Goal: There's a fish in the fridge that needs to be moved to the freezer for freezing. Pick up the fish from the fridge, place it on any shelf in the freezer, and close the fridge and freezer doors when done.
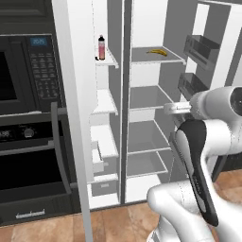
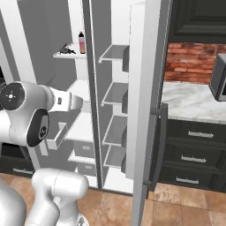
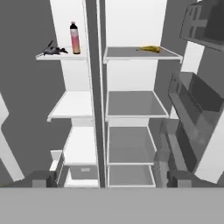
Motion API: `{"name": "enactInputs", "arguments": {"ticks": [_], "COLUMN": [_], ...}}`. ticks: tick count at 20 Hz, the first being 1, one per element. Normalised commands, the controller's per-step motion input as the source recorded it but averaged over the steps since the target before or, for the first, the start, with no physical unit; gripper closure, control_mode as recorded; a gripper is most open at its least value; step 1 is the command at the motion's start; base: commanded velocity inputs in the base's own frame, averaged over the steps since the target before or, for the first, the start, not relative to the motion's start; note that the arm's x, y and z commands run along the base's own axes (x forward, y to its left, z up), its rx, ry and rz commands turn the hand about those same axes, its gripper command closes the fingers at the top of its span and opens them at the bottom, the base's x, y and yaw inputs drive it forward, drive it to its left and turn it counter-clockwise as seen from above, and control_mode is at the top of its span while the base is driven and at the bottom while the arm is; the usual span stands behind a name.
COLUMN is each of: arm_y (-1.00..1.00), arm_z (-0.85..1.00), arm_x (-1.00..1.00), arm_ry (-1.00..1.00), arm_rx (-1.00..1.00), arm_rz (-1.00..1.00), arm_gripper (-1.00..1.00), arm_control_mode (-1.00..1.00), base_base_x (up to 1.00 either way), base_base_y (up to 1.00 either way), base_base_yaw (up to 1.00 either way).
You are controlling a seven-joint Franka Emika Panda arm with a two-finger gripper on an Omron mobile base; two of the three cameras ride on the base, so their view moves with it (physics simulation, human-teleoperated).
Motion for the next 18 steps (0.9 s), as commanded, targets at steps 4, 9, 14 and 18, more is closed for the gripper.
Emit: {"name": "enactInputs", "arguments": {"ticks": [4, 9, 14, 18], "arm_y": [-0.95, -0.92, -0.82, -0.91], "arm_z": [0.00, 0.00, 0.00, -0.01], "arm_x": [-0.62, -0.60, -0.42, 0.02], "arm_ry": [-0.17, -0.13, -0.08, -0.20], "arm_rx": [0.00, 0.00, 0.00, 0.01], "arm_rz": [0.00, 0.00, 0.00, 0.00], "arm_gripper": [-1.00, -1.00, -1.00, -1.00], "arm_control_mode": [-1.00, -1.00, -1.00, -1.00], "base_base_x": [0.00, 0.00, 0.00, 0.00], "base_base_y": [0.00, 0.00, 0.00, 0.00], "base_base_yaw": [0.00, 0.00, 0.00, 0.00]}}
